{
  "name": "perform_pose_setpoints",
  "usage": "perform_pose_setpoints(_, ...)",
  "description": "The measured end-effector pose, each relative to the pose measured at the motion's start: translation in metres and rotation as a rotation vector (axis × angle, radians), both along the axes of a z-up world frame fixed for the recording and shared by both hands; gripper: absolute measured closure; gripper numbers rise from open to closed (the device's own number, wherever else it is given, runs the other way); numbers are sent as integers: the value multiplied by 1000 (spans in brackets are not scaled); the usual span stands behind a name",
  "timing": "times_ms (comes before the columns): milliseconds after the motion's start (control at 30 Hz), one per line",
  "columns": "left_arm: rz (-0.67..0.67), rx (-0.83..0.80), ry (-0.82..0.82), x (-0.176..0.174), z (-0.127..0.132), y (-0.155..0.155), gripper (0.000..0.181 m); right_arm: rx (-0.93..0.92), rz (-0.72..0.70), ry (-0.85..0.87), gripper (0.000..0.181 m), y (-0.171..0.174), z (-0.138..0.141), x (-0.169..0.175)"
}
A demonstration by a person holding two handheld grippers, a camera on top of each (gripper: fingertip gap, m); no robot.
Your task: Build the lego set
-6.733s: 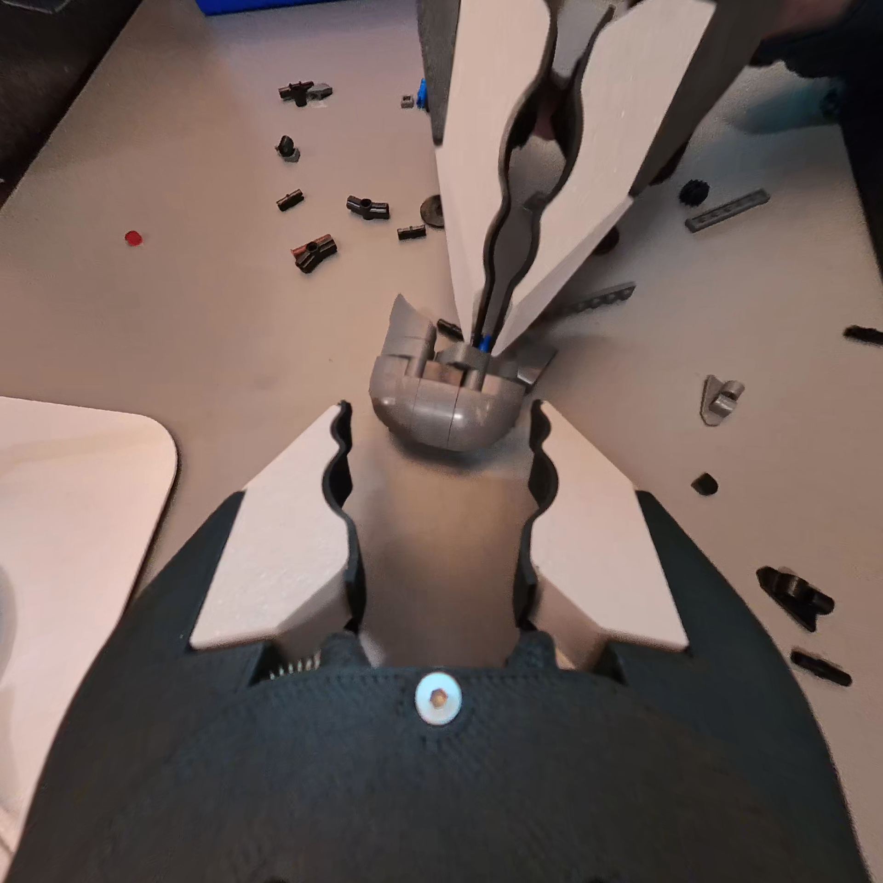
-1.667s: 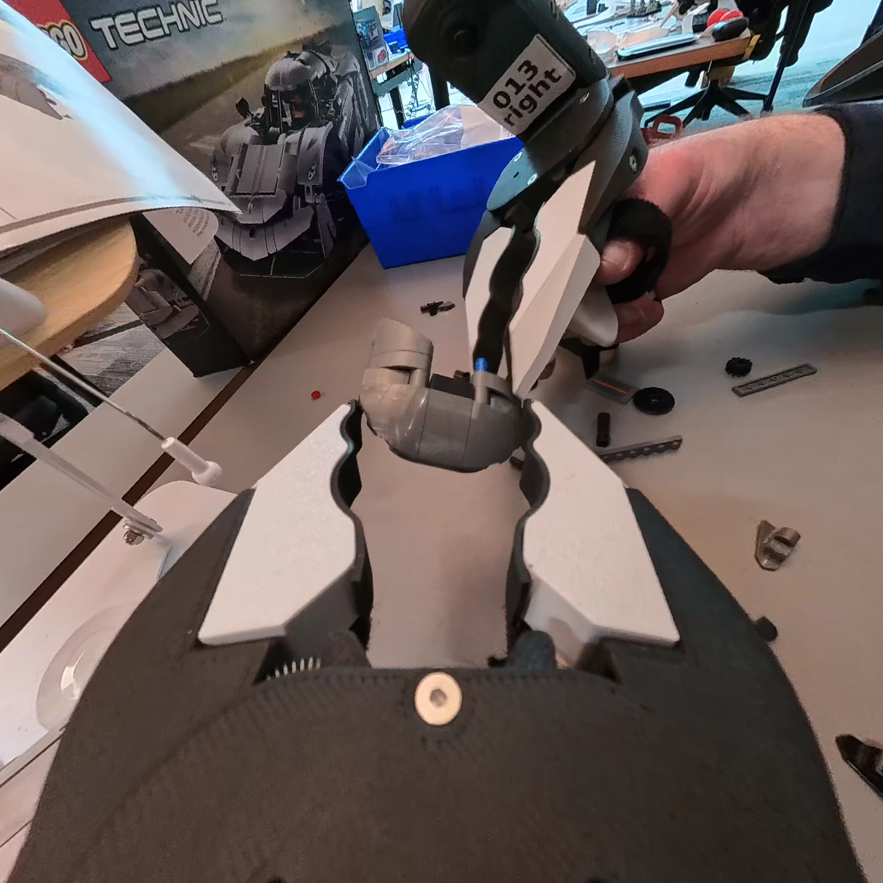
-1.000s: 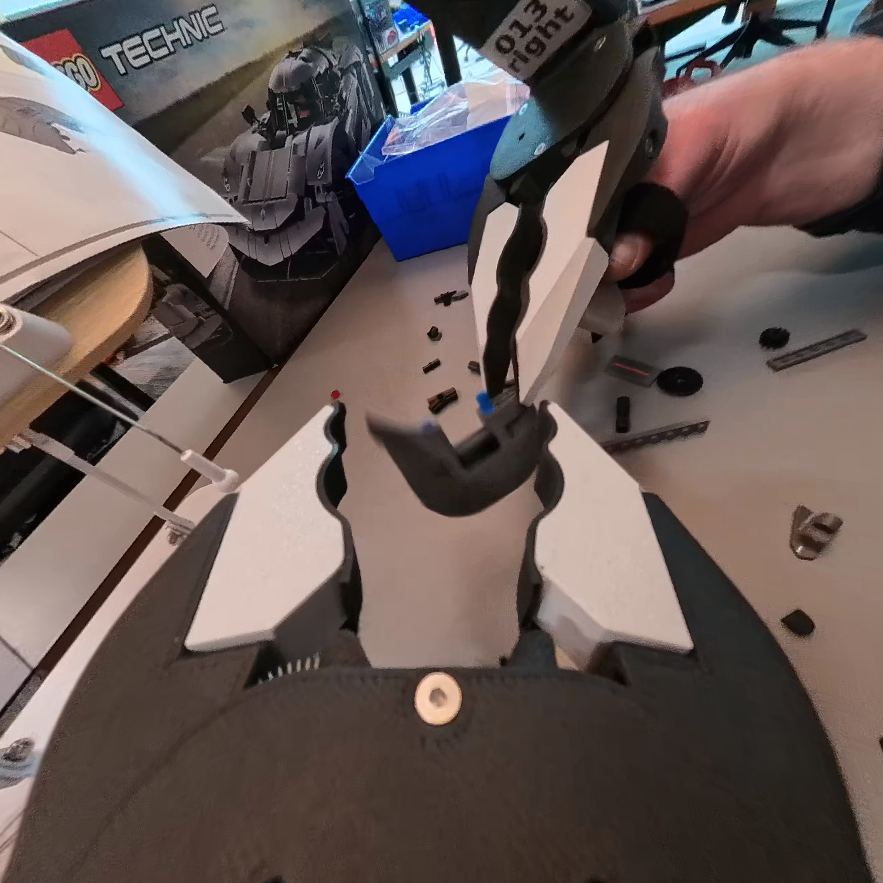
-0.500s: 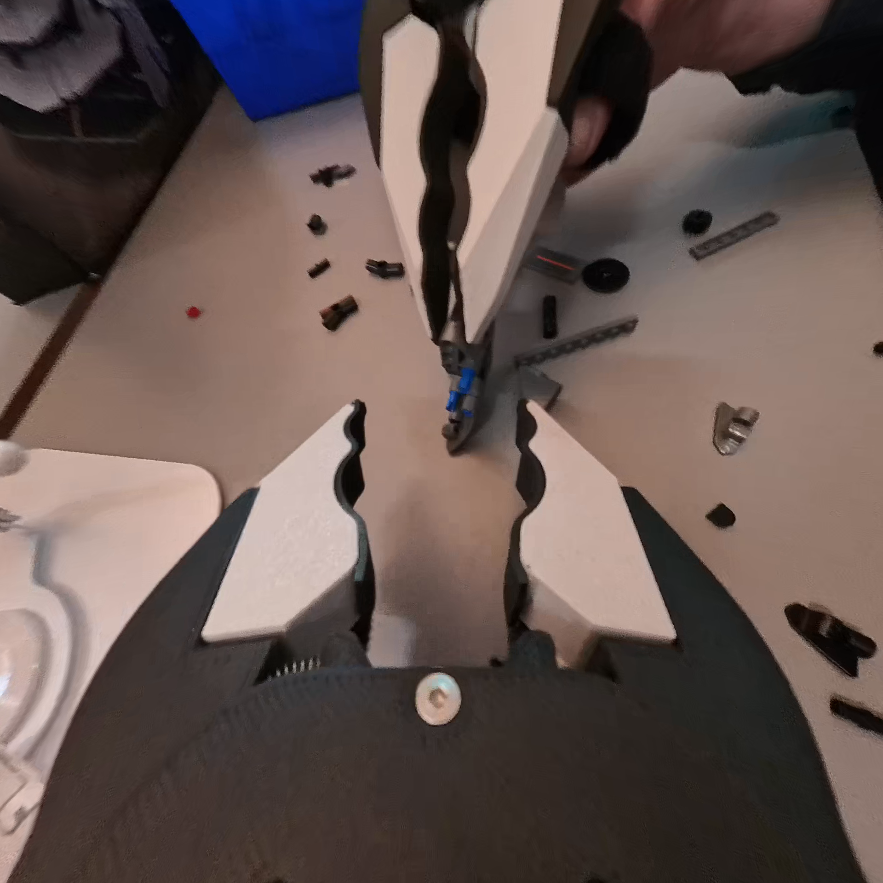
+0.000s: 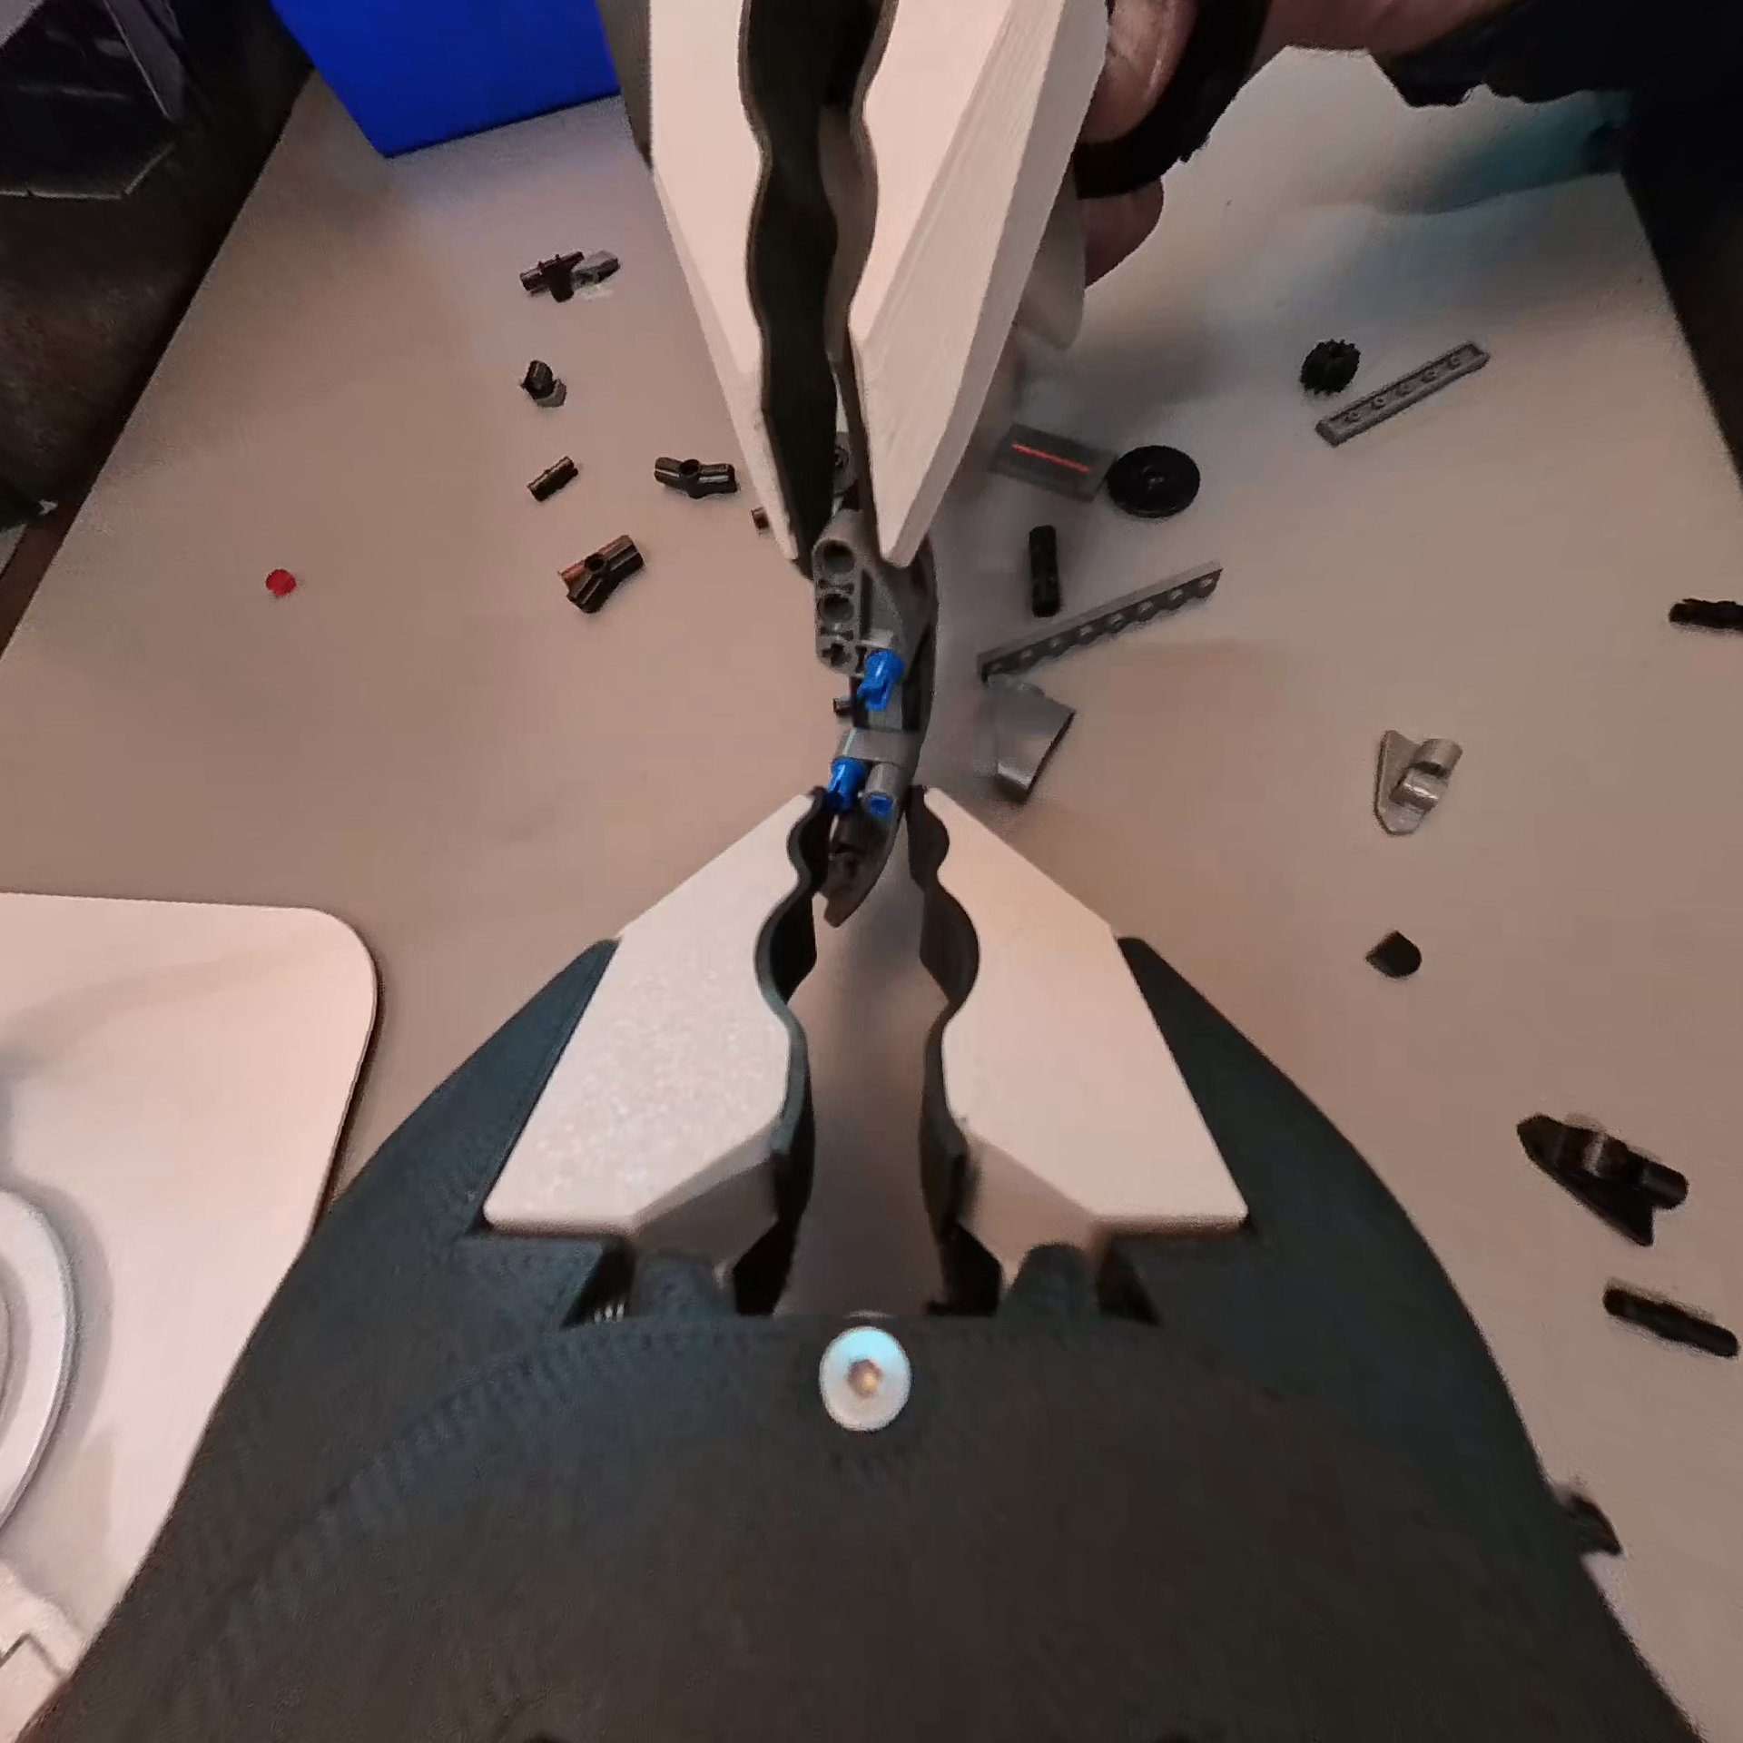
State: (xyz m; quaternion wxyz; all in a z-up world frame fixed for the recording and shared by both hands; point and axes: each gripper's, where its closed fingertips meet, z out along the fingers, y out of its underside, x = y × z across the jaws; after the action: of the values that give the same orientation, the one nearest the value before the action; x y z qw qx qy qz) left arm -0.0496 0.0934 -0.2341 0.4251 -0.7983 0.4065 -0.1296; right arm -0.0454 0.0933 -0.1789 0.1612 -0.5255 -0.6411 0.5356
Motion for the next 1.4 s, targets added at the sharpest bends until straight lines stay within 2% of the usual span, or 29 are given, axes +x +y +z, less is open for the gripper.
perform_pose_setpoints(400,-20,-100,45,-15,-4,-16,169,67,2,-107,175,3,-26,2)
perform_pose_setpoints(600,-10,-91,37,-16,2,-13,167,94,-22,-142,177,11,-33,5)
perform_pose_setpoints(933,6,-81,-80,-11,9,-8,163,135,-29,-189,179,16,-44,8)
perform_pose_setpoints(1067,-18,-82,-53,-5,5,-11,160,198,-24,-235,181,16,-56,10)
perform_pose_setpoints(1200,-22,-55,-24,-4,6,-10,161,219,-24,-218,181,18,-55,10)
perform_pose_setpoints(1300,-38,-43,21,-3,3,-11,168,246,3,-129,170,12,-42,6)
perform_pose_setpoints(1400,-55,2,98,-3,3,-12,173,258,28,-128,153,6,-45,4)
